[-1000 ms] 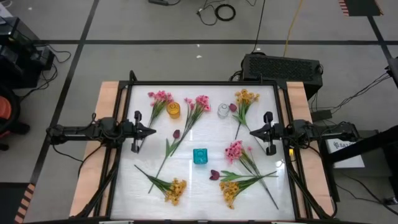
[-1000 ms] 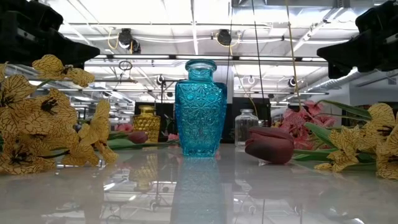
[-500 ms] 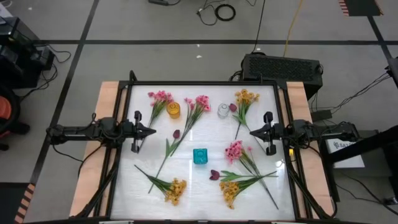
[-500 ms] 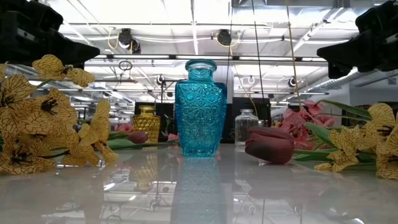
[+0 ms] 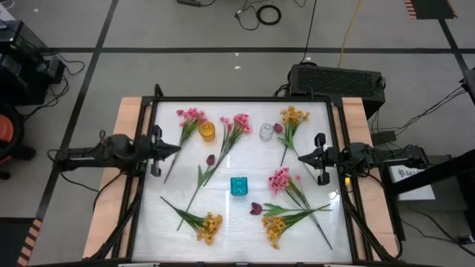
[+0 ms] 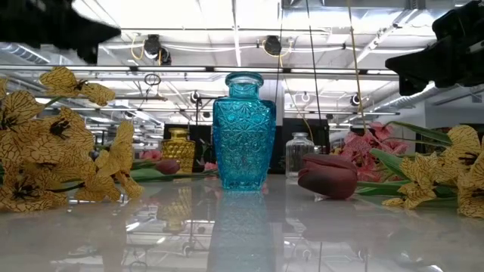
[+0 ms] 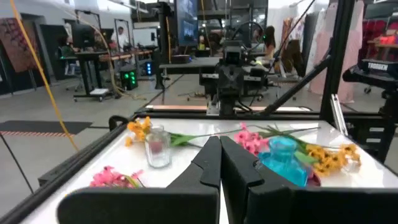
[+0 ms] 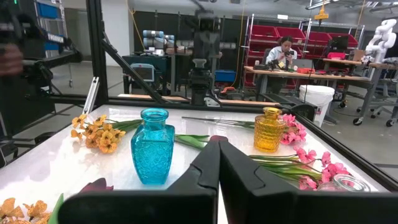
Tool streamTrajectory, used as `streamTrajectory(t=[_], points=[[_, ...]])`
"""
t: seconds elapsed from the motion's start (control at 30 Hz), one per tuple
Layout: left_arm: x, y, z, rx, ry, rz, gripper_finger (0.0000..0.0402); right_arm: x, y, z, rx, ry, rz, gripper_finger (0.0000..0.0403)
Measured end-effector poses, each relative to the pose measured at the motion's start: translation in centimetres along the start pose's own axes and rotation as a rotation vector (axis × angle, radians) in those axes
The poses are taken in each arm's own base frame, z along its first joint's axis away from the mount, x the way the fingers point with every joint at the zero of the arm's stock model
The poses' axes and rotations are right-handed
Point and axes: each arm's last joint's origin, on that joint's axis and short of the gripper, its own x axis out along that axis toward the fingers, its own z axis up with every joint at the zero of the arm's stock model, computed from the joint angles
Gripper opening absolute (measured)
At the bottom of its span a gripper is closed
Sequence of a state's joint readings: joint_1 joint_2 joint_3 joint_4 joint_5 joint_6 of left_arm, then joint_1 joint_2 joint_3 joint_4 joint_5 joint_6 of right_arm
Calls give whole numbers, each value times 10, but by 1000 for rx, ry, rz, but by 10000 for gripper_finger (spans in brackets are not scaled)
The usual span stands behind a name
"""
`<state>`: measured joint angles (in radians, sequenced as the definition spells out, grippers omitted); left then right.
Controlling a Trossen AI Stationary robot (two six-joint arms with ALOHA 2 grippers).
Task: Sort flowers into vase by color
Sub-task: Put the top left pink flower into the transparent vase
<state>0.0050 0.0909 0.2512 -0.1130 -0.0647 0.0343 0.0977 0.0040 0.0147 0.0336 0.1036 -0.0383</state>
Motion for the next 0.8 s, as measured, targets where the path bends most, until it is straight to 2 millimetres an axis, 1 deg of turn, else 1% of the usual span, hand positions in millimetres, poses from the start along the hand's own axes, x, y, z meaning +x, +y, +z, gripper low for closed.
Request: streamTrajectory(t=[0.13, 0.3, 0.37, 0.47, 0.53, 0.6, 0.67, 0.8], points=[[-3, 2, 58, -1, -17, 1, 2, 0, 0, 0, 0, 0, 0, 0], [7, 3, 128, 0, 31, -34, 2, 0, 0, 0, 0, 0, 0, 0], [15, 2, 152, 0, 52, -70, 2, 0, 0, 0, 0, -1, 0, 0], [29, 1, 179, -2, 71, -97, 1, 0, 0, 0, 0, 0, -1, 0], [38, 1, 187, -2, 80, -97, 1, 0, 0, 0, 0, -1, 0, 0], [47, 1, 187, -1, 99, -98, 1, 0, 0, 0, 0, -1, 0, 0], [56, 0, 182, 6, 131, -102, 1, 0, 0, 0, 2, -1, -1, 0], [75, -6, 162, 16, 144, -186, 1, 0, 0, 0, 110, -4, -1, 0]])
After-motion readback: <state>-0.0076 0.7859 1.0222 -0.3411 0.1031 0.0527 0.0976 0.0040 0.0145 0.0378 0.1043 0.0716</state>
